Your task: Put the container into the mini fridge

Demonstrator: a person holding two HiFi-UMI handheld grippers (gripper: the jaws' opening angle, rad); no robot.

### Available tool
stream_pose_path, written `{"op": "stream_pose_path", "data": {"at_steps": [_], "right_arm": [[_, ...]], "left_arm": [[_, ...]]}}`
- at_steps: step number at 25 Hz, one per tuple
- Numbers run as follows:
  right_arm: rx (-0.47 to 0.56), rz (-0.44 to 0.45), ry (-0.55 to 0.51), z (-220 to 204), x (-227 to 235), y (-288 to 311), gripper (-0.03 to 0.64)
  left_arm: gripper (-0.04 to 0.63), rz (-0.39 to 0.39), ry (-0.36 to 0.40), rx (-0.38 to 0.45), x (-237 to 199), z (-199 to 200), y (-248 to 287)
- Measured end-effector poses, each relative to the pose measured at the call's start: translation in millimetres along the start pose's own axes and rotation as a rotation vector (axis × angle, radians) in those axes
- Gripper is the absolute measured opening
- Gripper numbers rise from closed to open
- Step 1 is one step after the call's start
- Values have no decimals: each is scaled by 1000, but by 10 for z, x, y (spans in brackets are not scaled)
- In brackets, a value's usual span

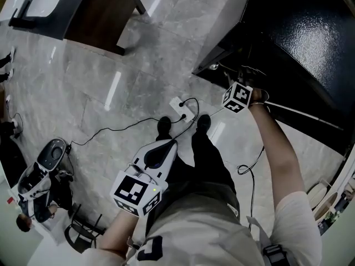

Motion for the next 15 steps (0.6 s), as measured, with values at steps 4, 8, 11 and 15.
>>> {"op": "stream_pose_path", "data": {"at_steps": [4,8,11,15], "right_arm": [[-4,-31,12,-8,-16,38,100],[-40,-92,7,53,-4,74,100],[-40,-99,42,97,32,81,100],[-18,-102,68,144,43,4,100]], "left_arm": [[54,16,-10,-6,-25,-116,-26],[54,23,-16,0,-85,-153,-91],[54,31,-25,6,-140,-175,-151],[54,42,-29,16,-203,-197,-215]]}}
Point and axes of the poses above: the fingertips, and each gripper's own axes: y forward along the fingers, x to its right, z out of its top, the point moved 10 cm from there along -y, backward along the fingers, and after that the axes turned 1 degree about x, right-handed, at the moved point
